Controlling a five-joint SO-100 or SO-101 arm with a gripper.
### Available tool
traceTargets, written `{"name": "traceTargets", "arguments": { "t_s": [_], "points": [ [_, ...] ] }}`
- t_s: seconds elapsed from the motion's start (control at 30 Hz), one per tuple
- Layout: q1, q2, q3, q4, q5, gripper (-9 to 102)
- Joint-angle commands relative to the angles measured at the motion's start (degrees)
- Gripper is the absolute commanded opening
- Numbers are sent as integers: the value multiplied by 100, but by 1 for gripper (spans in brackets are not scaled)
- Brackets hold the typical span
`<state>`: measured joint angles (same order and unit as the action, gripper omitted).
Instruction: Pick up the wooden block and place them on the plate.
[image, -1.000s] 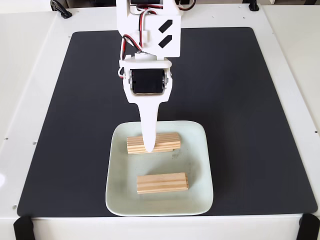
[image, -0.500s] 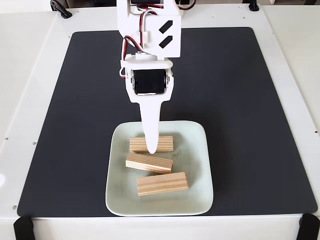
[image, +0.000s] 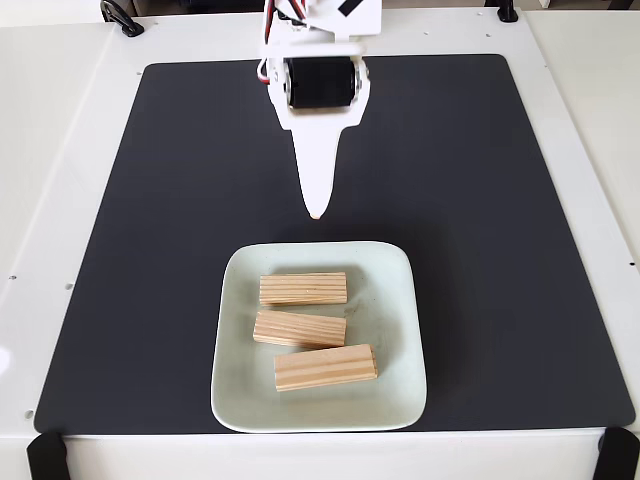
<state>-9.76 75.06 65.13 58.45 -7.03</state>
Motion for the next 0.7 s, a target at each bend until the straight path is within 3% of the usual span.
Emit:
{"name": "traceTargets", "arguments": {
  "t_s": [0.0,0.13,0.47,0.67],
  "points": [
    [26,1169,984,-756,44,-1],
    [26,2057,1986,-1670,44,-1],
    [53,3823,4518,-5476,44,-1],
    [141,4781,5537,-6469,712,-1]
  ]
}}
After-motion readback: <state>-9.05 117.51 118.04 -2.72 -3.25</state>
